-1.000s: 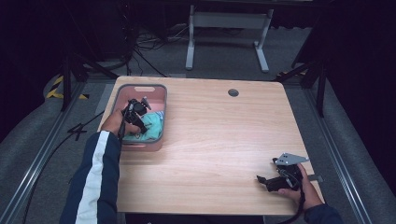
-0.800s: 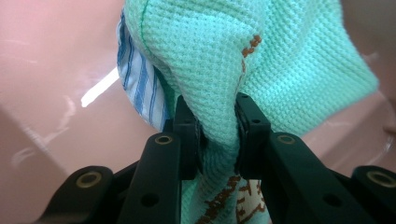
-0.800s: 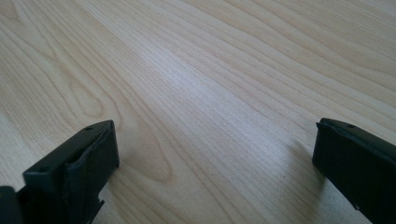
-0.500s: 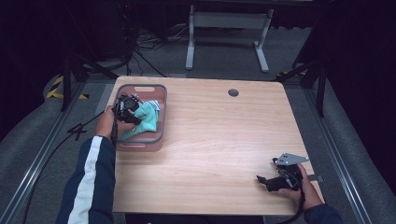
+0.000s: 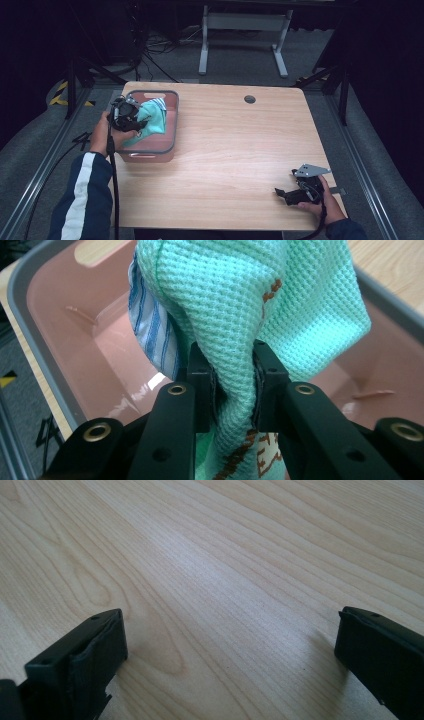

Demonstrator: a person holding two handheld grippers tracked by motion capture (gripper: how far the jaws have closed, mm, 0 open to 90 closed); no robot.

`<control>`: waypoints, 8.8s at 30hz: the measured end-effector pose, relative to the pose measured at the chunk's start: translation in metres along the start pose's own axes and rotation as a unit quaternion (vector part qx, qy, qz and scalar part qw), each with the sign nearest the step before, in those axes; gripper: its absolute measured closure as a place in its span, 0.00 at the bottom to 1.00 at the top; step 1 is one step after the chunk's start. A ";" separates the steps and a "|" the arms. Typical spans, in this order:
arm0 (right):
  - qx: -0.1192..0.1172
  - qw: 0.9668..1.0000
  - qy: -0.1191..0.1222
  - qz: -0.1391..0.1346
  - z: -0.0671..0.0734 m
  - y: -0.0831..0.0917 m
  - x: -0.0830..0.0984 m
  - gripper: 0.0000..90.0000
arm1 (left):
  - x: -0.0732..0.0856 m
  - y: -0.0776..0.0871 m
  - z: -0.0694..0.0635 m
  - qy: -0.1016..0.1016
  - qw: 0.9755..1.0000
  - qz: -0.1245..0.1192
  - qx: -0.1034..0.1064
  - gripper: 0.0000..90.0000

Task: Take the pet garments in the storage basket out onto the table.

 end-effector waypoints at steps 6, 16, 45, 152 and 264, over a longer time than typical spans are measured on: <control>0.000 1.000 0.000 0.000 0.000 0.000 0.000 0.01 | -0.005 0.012 -0.008 -0.002 0.999 -0.035 0.006 0.83; 0.000 1.000 0.000 0.000 0.000 0.000 0.000 0.01 | -0.011 0.031 -0.019 -0.015 0.996 -0.084 0.000 0.83; 0.000 1.000 0.000 0.000 0.000 0.000 0.000 0.01 | -0.051 0.070 -0.063 -0.063 0.985 -0.159 0.028 0.83; -0.001 1.000 0.000 0.000 0.000 0.001 0.000 0.01 | -0.085 -0.109 -0.224 -0.177 0.974 -0.012 0.138 0.73; 0.000 1.000 -0.001 0.000 0.000 0.001 0.001 0.01 | 0.105 -0.023 -0.159 -0.233 0.968 0.037 0.085 0.23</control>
Point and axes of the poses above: each handheld gripper's, and its own axes: y roughly backward along the jaws, x roughly out of its underside, z roughly to its left, the point moved 9 cm from there along -y, roughly forward along the jaws
